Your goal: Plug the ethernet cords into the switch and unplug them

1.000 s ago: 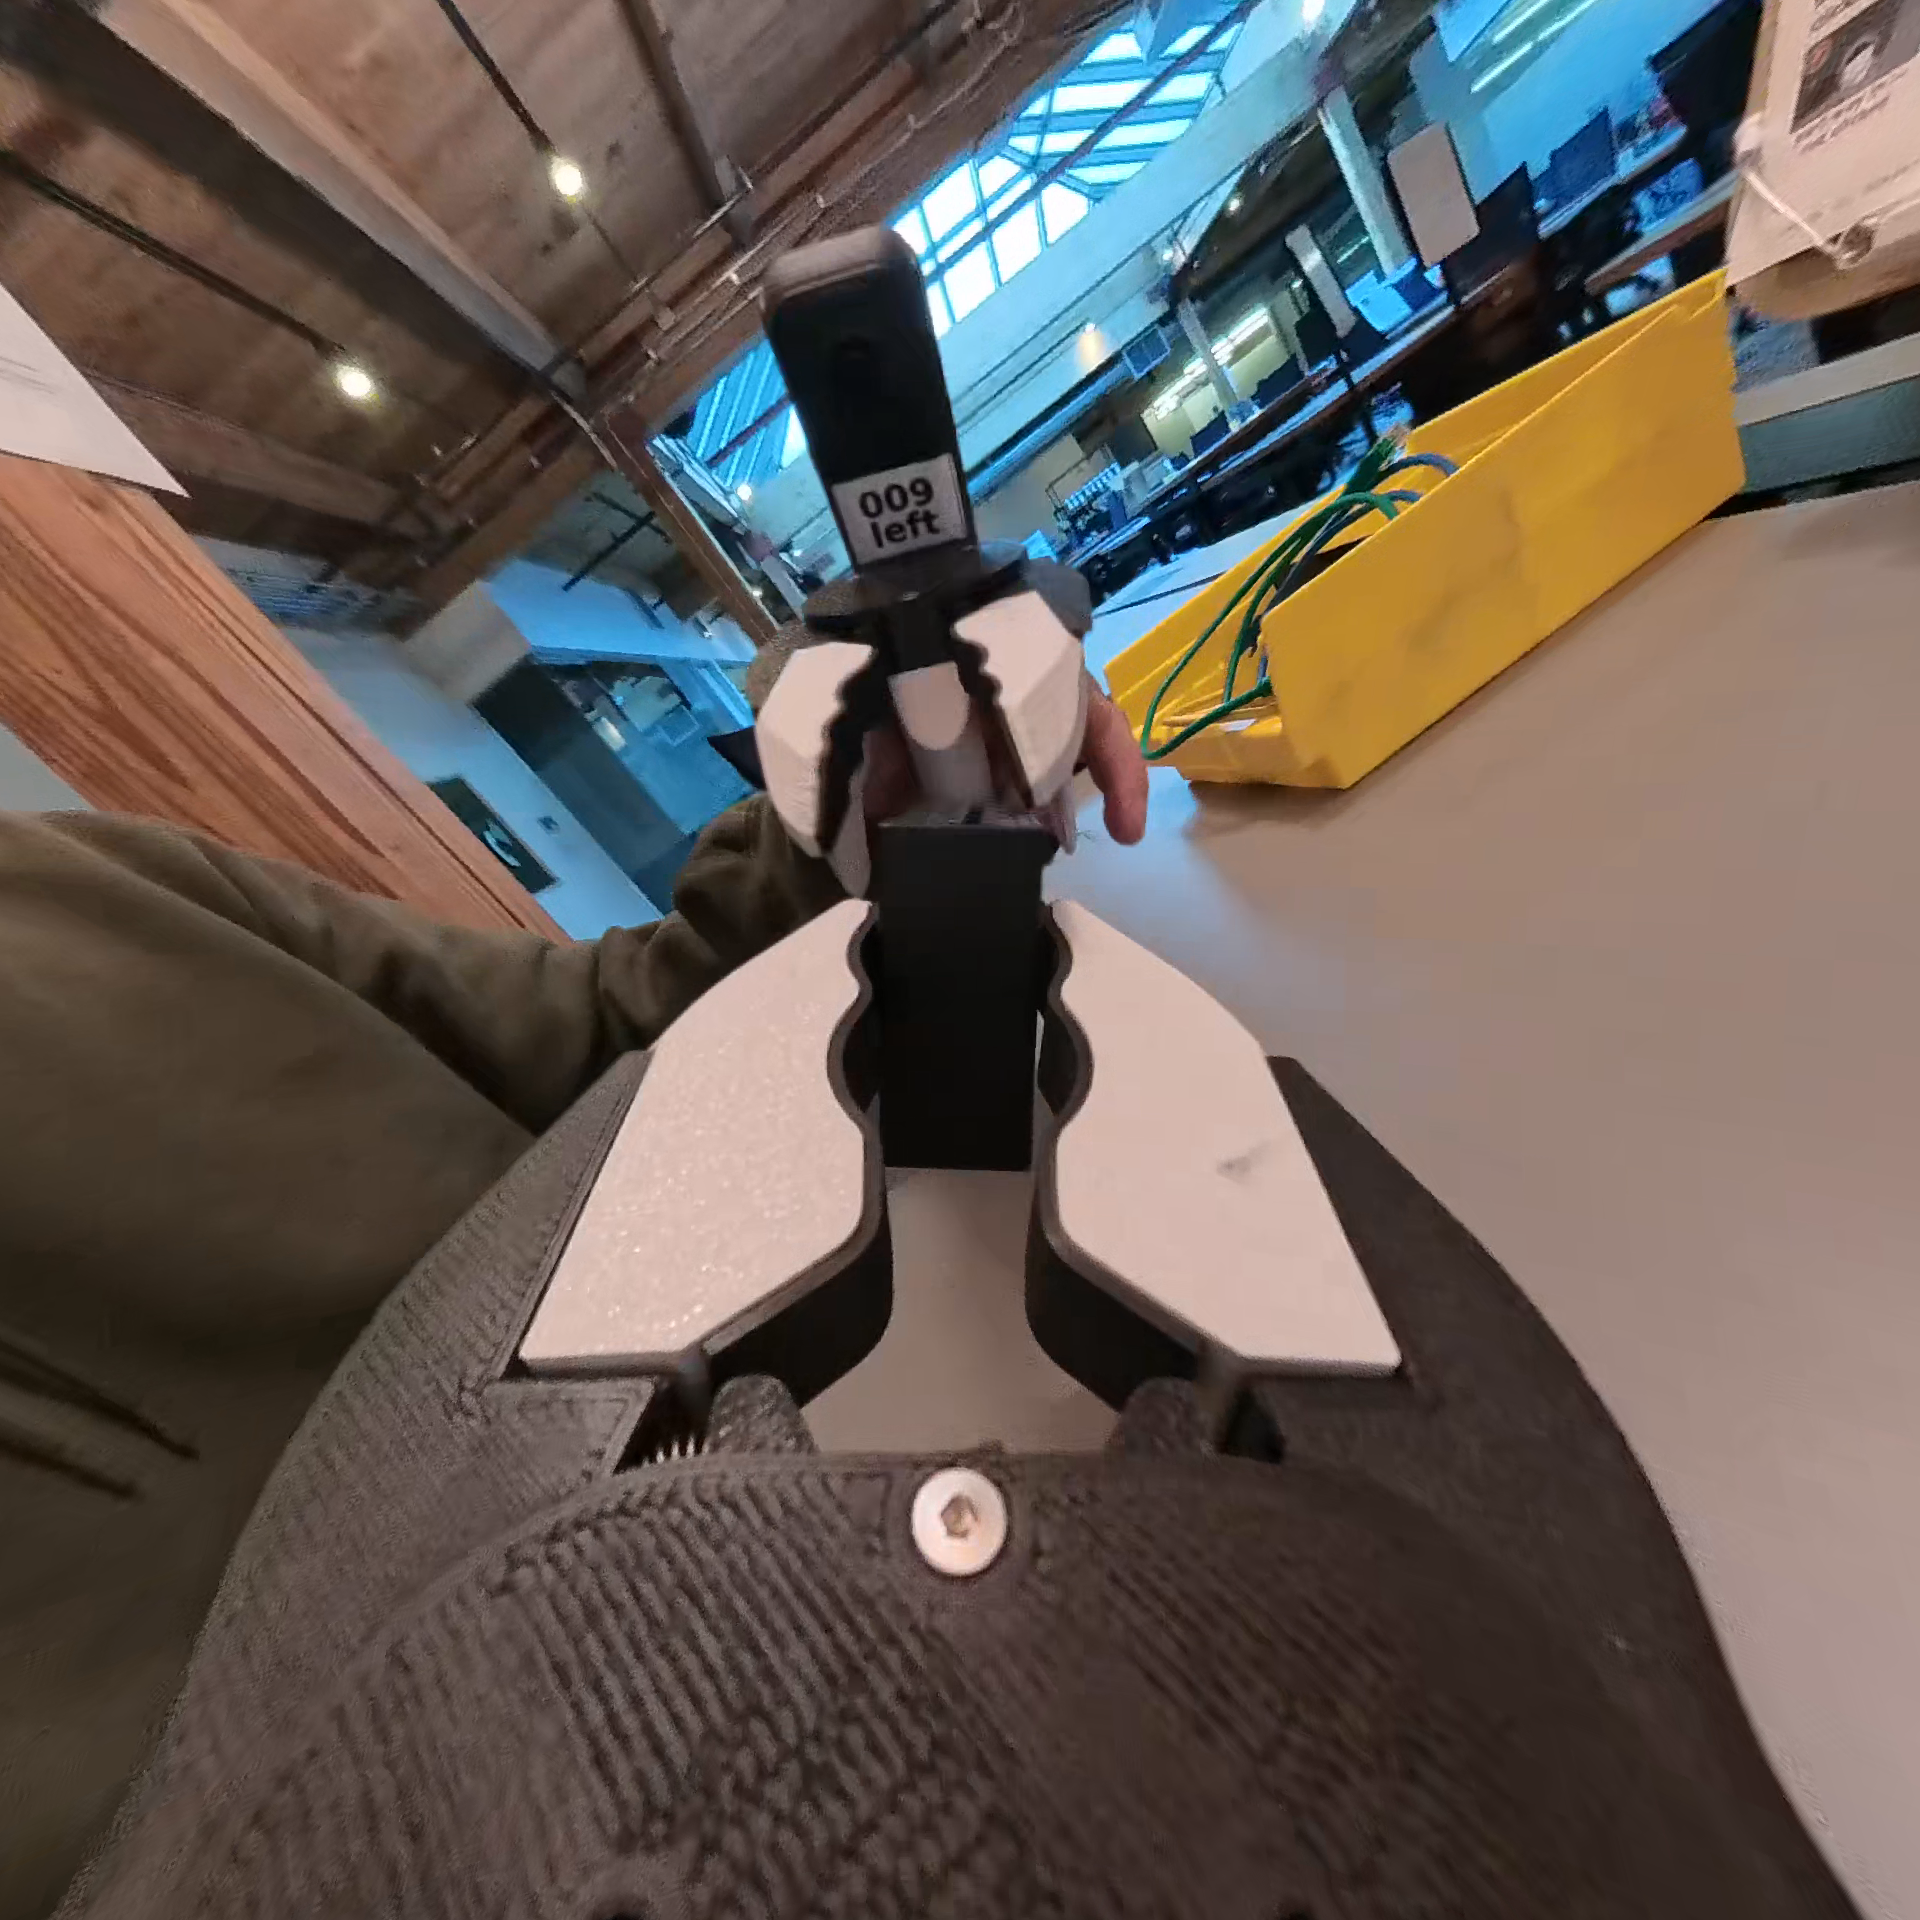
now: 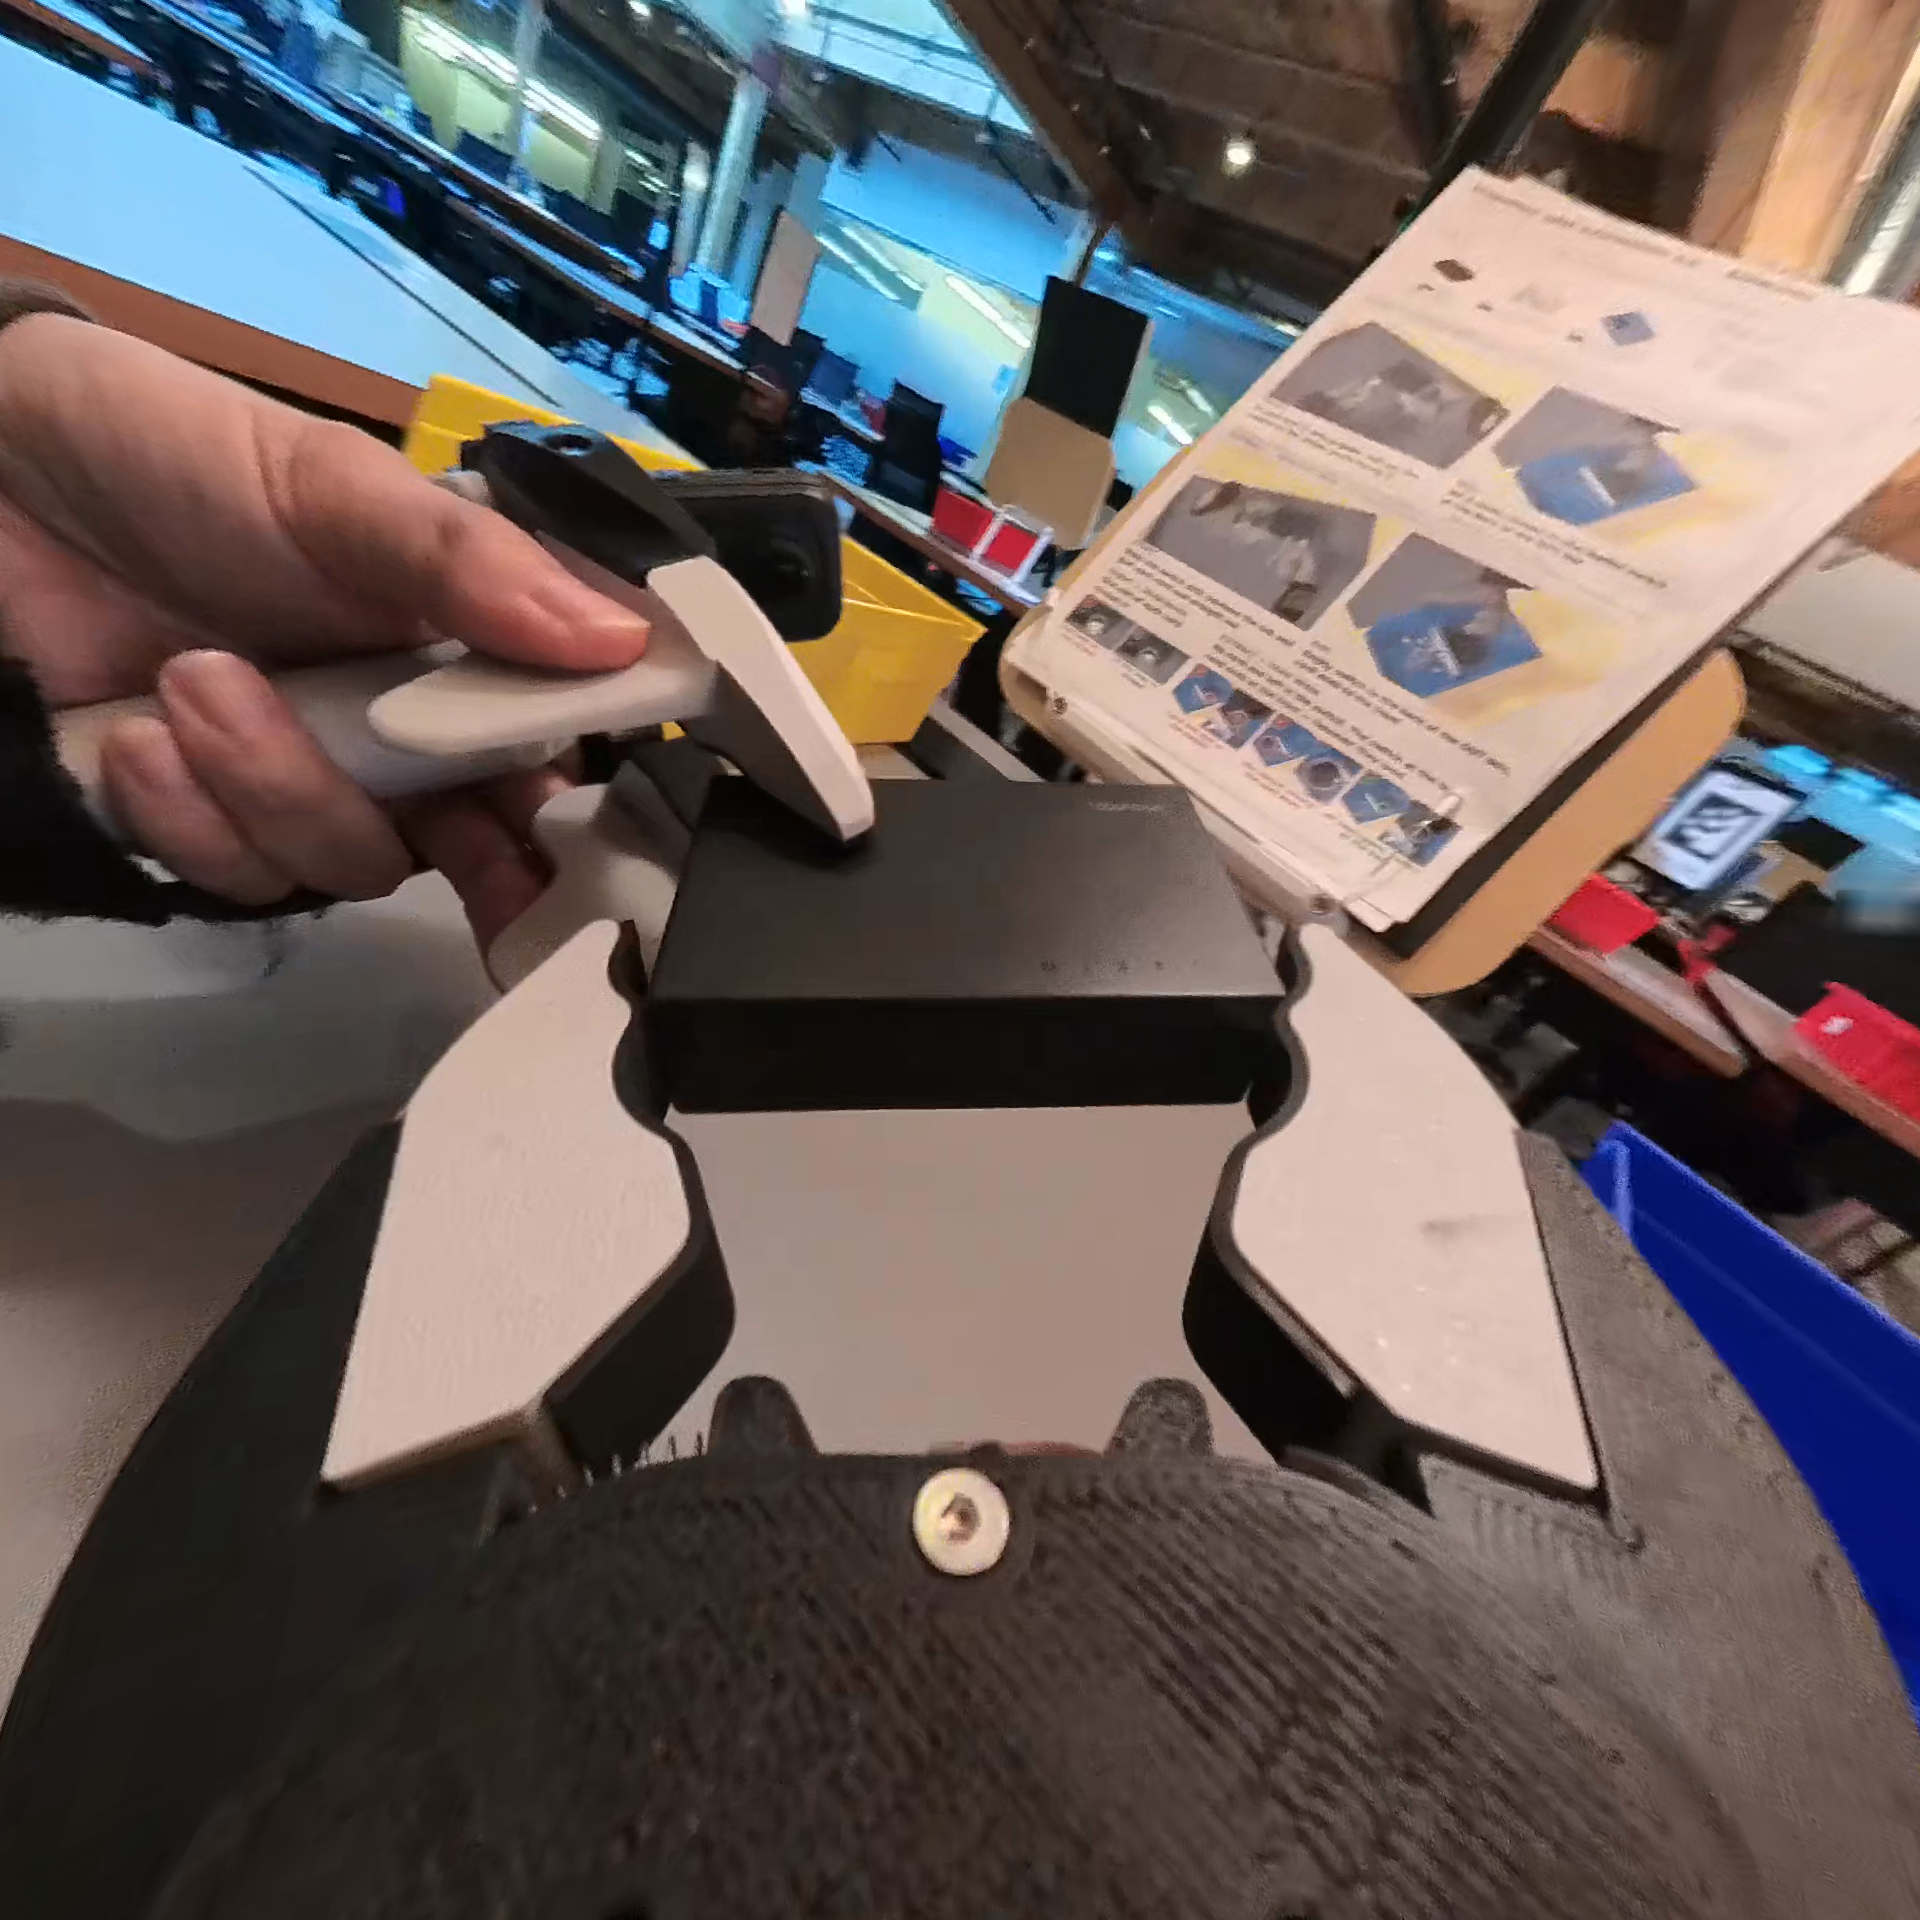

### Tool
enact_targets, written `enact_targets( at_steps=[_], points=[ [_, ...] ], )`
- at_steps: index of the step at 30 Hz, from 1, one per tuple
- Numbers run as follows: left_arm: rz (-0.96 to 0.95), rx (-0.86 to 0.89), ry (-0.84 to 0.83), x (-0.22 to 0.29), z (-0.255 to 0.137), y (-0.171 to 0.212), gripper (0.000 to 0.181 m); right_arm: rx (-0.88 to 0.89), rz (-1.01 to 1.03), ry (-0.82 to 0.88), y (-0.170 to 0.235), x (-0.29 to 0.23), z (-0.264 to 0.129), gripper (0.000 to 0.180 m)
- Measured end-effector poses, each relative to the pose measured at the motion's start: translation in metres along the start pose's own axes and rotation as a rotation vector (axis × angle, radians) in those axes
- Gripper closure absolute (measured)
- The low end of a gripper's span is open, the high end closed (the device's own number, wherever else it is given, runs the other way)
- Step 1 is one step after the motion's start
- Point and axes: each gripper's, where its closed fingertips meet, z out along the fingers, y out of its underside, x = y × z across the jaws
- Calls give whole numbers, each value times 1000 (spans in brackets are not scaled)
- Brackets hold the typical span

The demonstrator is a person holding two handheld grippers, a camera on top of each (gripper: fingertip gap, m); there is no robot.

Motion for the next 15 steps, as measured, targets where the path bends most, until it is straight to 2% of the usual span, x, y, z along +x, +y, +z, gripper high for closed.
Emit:
enact_targets(
  at_steps=[3, 6, 9, 13, 15],
  points=[
    [54, -58, -2, 4, 3, 9, 153, 11, 42, -93, -3, -5, -6, 68],
    [158, -119, 22, 15, 3, 10, 146, 66, 181, -227, -13, -13, -11, 69],
    [200, -177, -21, 17, 2, 5, 130, 131, 263, -361, -21, -25, -18, 69],
    [135, -397, -64, 12, 2, 23, 104, 205, 315, -544, -33, -42, -32, 69],
    [68, -467, 3, 21, 4, 33, 116, 199, 310, -571, -31, -45, -34, 69]
  ],
)
